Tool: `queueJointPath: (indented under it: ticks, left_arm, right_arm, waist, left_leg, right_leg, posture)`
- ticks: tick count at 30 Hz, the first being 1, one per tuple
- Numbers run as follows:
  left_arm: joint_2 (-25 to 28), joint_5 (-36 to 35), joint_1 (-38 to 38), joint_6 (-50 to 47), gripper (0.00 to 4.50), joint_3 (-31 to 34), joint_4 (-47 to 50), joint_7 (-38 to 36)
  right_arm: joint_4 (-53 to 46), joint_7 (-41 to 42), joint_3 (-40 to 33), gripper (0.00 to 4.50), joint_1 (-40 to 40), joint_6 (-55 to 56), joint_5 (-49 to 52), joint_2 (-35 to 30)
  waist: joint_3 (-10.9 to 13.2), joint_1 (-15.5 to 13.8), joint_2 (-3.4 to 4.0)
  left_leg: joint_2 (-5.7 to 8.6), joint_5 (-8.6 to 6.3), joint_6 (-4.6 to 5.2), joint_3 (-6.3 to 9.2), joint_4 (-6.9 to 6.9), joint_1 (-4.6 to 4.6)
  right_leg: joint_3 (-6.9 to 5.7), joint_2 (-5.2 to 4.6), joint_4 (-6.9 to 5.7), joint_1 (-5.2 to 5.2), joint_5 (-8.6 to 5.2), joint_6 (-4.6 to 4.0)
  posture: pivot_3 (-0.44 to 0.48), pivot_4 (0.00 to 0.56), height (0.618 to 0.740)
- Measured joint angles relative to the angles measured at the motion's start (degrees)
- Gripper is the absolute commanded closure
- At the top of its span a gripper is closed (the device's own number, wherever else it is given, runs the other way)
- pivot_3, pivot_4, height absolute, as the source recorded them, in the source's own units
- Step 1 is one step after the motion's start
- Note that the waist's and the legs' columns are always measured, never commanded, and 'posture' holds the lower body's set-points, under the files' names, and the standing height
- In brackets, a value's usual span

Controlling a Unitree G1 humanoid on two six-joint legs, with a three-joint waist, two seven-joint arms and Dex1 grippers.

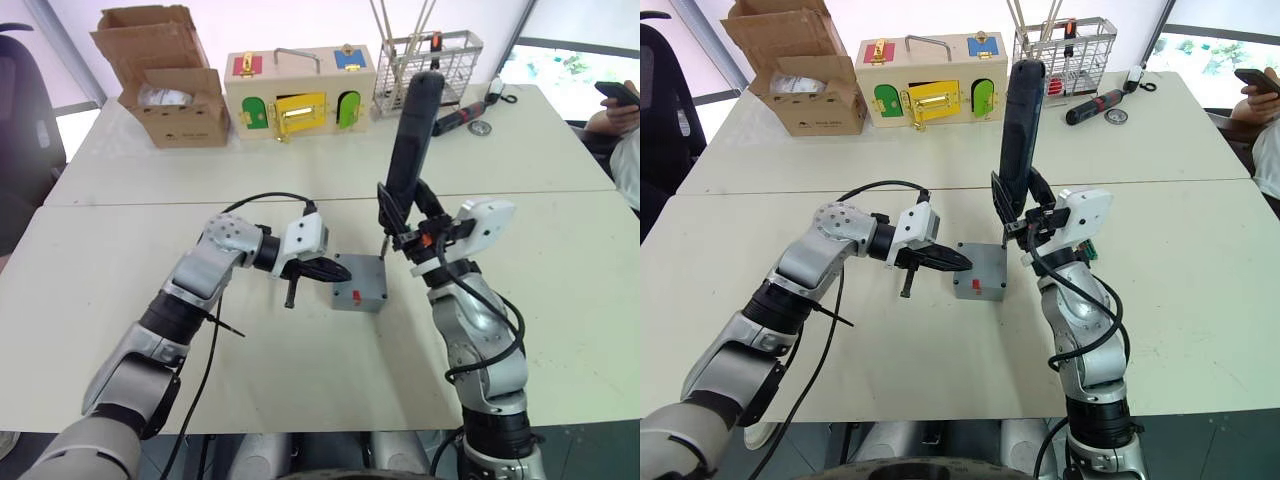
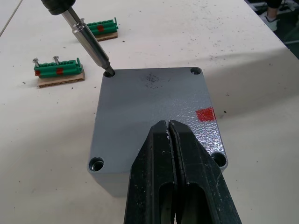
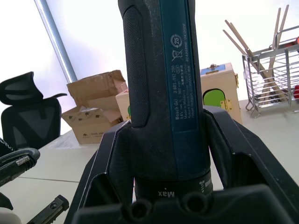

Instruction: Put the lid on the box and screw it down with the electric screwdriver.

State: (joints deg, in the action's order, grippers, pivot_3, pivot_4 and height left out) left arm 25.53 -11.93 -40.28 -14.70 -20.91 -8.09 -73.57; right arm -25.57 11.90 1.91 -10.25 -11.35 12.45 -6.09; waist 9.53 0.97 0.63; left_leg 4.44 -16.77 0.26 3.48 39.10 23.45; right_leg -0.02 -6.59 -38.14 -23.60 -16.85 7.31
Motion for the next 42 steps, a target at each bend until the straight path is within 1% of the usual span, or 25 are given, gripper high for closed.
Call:
queueJointPath:
  ticks: [7, 20, 25, 31, 42]
  left_arm:
    - [0.0, 0.03, 0.14, -0.1, 4.5, -0.01, 0.33, 0.26]
    - [-0.3, 0.07, 0.14, -0.15, 4.5, -0.01, 0.32, 0.43]
    - [-0.31, 0.08, 0.14, -0.15, 4.5, -0.02, 0.31, 0.46]
    - [-0.47, 0.08, 0.14, -0.18, 4.5, -0.02, 0.31, 0.54]
    - [-0.51, 0.1, 0.14, -0.17, 4.5, -0.02, 0.28, 0.54]
  right_arm:
    - [1.6, -0.69, 0.01, 2.52, -0.43, 1.56, -0.85, 0.65]
    - [1.61, -1.18, 0.92, 2.52, -0.38, 1.65, -1.21, 0.84]
    - [0.47, -1.29, 0.96, 2.64, 0.84, 1.97, -1.2, 0.77]
    - [-0.71, -1.42, 1.22, 2.64, 1.76, 1.92, -1.25, 0.7]
    - [-0.89, -2.41, 2.09, 2.64, 1.13, 1.02, -2.13, 1.08]
  waist:
    - [0.0, -0.02, 0.0]
    - [0.0, 0.0, 0.0]
    - [-0.01, -0.03, -0.01]
    - [-0.01, -0.06, -0.02]
    - [-0.01, -0.02, -0.02]
  left_leg:
    - [0.0, 0.0, 0.0, 0.01, 0.0, 0.0]
    - [0.0, 0.0, 0.0, 0.01, 0.0, 0.0]
    - [0.0, 0.0, 0.0, 0.02, 0.0, -0.01]
    - [0.0, 0.0, 0.0, 0.02, 0.0, -0.02]
    - [0.0, 0.0, 0.0, 0.02, 0.0, -0.02]
  right_leg:
    - [0.0, 0.0, 0.0, 0.01, 0.0, 0.0]
    - [0.0, 0.0, 0.0, 0.01, 0.0, 0.0]
    - [0.0, 0.0, 0.0, 0.03, 0.0, 0.0]
    - [0.0, 0.01, 0.0, 0.03, 0.0, 0.0]
    - [0.0, 0.01, 0.0, 0.03, 0.0, 0.0]
  posture:
    - [0.0, 0.15, 0.74]
    - [0.0, 0.15, 0.74]
    - [0.0, 0.15, 0.74]
    - [0.0, 0.15, 0.74]
    - [0.0, 0.15, 0.74]
